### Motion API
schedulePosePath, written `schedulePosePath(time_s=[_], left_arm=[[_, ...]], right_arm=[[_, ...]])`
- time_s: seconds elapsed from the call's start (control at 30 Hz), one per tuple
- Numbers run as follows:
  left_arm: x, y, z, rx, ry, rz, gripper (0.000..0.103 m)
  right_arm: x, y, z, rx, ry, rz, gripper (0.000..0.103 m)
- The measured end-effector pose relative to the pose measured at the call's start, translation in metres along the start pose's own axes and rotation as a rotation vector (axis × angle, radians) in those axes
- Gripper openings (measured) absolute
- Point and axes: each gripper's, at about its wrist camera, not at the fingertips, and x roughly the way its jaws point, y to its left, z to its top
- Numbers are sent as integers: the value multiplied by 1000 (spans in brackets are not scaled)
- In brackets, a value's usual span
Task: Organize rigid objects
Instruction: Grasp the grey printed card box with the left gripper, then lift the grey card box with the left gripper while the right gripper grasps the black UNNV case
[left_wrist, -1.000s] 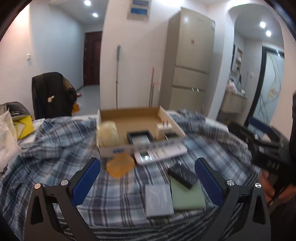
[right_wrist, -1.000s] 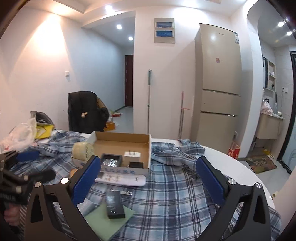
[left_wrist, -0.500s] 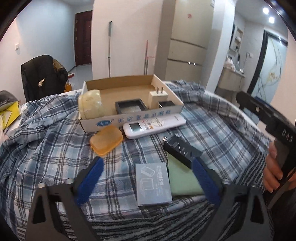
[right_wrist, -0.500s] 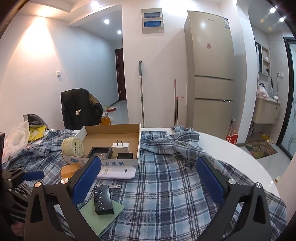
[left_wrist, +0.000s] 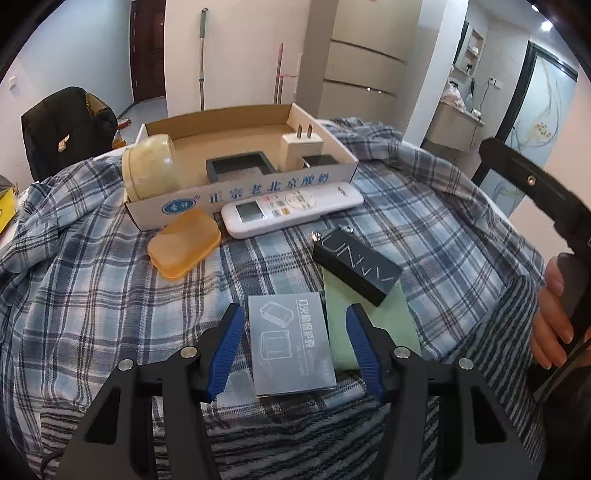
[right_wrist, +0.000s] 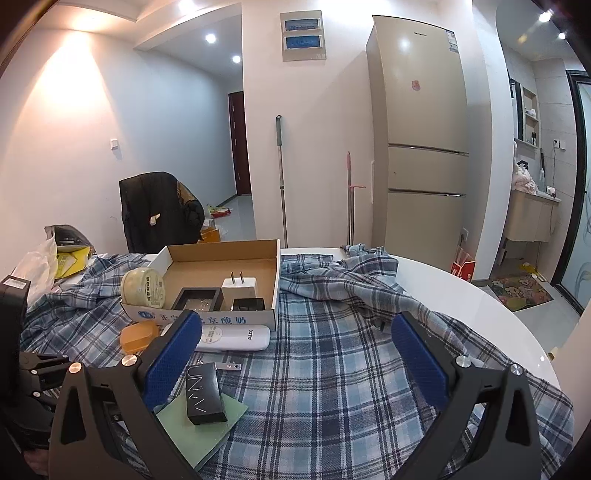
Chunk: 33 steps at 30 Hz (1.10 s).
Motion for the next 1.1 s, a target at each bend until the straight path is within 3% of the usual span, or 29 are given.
schedulePosePath(time_s=[0.1,0.23,0.3,0.6,0.73,0.93,1.1], left_arm=[[10,0,0,-1,47,45,60],[13,-1,-1,5,58,39,60],[16,-2,-2,8,72,42,51],[9,5,-1,-25,34,46,50],[24,1,-2,1,115,76,50],[21,2,-3,-6,94,67,49],[-10,13,-3,-67,-65,10,49]], right_arm=[[0,1,-1,-8,4,-5,102],[0,2,-1,-12,2,-9,102],[1,3,-1,-15,2,-11,102],[6,0,-1,-6,16,-22,102],[6,2,-2,-11,18,-24,102],[6,2,-3,-12,17,-26,102],[9,1,-3,-12,18,-36,102]])
